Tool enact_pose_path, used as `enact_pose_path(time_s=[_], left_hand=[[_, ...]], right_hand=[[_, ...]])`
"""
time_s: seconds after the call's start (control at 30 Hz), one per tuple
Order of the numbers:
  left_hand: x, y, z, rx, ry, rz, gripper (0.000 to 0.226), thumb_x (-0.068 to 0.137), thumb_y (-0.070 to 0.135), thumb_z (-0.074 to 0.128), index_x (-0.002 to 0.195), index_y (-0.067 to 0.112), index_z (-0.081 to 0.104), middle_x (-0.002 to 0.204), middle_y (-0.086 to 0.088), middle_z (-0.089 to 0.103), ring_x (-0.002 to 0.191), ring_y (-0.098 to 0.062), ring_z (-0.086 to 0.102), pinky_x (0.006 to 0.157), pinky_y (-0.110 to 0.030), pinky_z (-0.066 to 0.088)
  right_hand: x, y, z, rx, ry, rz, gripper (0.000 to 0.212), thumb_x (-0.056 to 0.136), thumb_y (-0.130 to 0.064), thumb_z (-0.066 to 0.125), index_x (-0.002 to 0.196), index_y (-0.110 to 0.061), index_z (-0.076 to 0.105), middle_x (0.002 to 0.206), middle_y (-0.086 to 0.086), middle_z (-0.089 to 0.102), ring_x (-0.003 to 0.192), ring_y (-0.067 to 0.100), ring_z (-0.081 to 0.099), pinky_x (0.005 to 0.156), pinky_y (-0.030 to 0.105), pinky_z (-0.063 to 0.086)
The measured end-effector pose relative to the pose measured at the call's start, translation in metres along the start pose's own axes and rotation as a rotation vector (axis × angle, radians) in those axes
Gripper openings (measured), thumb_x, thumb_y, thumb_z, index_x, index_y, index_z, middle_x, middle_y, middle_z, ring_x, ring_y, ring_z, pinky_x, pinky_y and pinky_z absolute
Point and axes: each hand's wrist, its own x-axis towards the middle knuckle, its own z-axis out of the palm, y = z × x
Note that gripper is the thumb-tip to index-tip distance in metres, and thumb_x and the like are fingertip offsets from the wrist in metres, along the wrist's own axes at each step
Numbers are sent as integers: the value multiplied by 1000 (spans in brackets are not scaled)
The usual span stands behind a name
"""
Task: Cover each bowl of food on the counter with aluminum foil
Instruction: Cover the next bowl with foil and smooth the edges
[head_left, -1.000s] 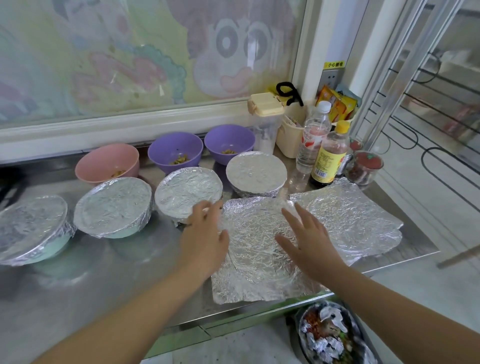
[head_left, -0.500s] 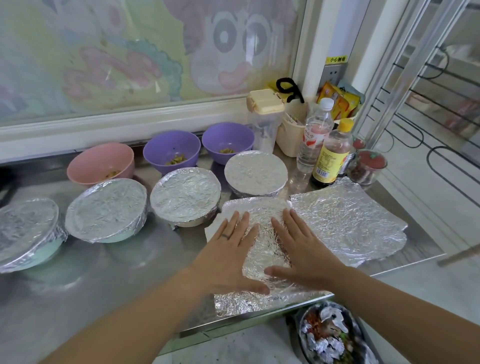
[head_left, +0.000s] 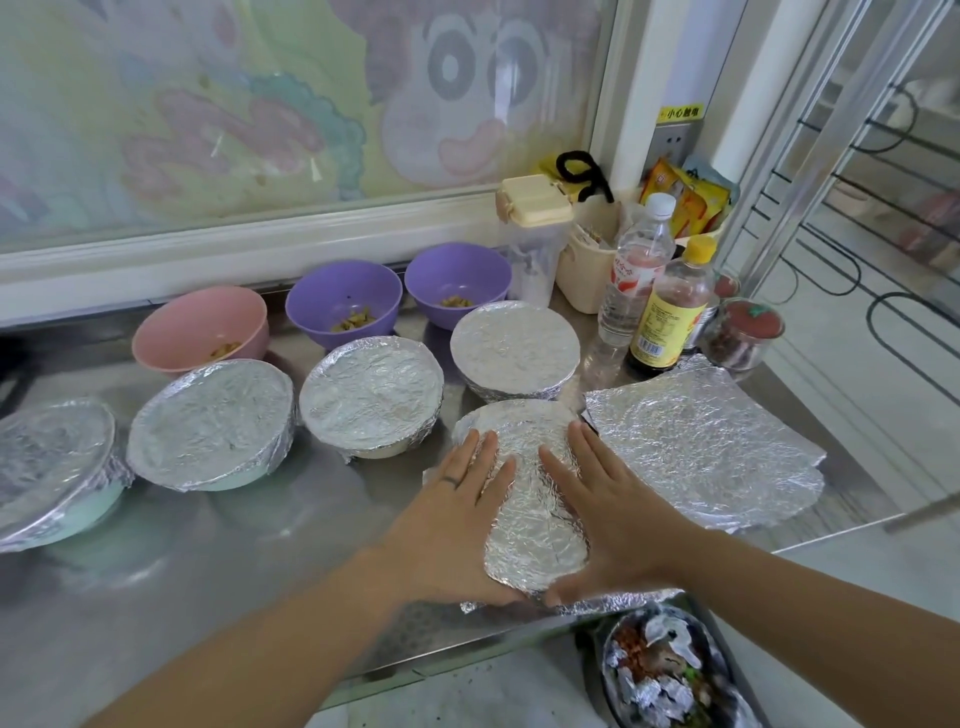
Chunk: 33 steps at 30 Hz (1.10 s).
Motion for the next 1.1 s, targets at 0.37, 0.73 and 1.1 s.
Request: enact_pose_path(time_s=[0.37,0.73,1.1], left_hand=[[-1,2,0,-33,-13,-5,135,65,99,30,156,12,-16,159,-16,-32,141,-31,-41,123,-51,-7],[-2,-12,-24,-224,97,47,124,64,99,18,158,24,-11,161,4,-31,145,-17,-36,122,-45,-15],[47,-7,-5,-578,617,-194,37,102,20,49,139,20,57,143,8,55,135,-7,47,113,-26,38]], right_hand=[[-1,-4,5,-110,63,-25,140,58,-107,35,156,-28,-27,157,23,-37,143,42,-39,112,48,-23],[-1,7,-17,149,120,-18,135,55,-104,37,154,-38,-28,160,-5,-38,147,19,-38,117,43,-19],[57,6,-15,410,537,118,32,102,-25,59,132,-19,67,134,-2,66,122,18,60,102,36,50]])
